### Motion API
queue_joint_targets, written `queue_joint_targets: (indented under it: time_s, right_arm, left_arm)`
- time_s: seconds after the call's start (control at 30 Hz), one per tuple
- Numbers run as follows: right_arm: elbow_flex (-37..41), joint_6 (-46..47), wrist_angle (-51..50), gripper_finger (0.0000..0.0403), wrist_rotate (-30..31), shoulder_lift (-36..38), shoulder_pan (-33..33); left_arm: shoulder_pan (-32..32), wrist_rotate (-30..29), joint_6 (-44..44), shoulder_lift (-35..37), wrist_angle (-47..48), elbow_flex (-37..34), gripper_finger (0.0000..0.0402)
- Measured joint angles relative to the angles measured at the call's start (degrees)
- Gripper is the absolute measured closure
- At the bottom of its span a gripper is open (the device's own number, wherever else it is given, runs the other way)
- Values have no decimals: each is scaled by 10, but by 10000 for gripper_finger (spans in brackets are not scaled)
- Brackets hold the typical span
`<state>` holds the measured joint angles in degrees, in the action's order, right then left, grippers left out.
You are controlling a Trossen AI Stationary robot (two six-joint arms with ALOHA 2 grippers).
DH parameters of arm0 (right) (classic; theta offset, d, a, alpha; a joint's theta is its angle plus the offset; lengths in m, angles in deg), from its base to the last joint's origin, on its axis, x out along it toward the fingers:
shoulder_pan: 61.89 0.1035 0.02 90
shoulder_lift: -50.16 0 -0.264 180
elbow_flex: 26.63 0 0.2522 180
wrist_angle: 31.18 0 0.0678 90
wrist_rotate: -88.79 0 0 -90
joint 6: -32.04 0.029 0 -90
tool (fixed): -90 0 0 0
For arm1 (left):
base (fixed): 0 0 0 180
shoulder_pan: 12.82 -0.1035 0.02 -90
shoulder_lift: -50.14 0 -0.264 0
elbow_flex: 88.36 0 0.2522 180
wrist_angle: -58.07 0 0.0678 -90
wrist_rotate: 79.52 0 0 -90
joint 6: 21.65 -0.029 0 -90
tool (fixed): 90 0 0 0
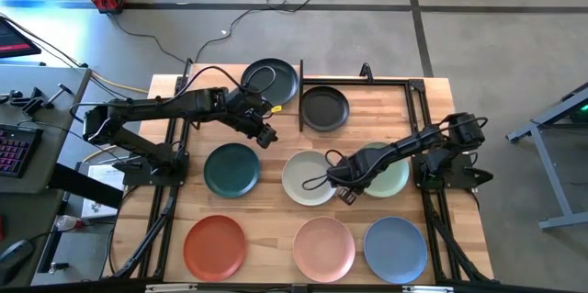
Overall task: Place and stack plates onto a shelf
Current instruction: Stack the green plate on top of the dark blue plate on the shelf
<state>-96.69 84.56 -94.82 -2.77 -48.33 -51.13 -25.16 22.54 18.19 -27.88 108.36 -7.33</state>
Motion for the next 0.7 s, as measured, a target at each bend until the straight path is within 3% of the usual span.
queue_joint_targets:
  time_s: [0.13, 0.5, 0.7]
  right_arm:
    - [-2, 0, -11, 394, 0, 7, 2]
    - [-63, -35, -98, 403, 31, 35, 2]
    - [-125, -63, -158, 403, 85, 59, -2]
  left_arm:
    - [0, 0, 0, 0, 0, 0, 330]
    - [0, -3, 0, 0, 0, 0, 330]
    - [0, -4, 15, 0, -11, 0, 330]
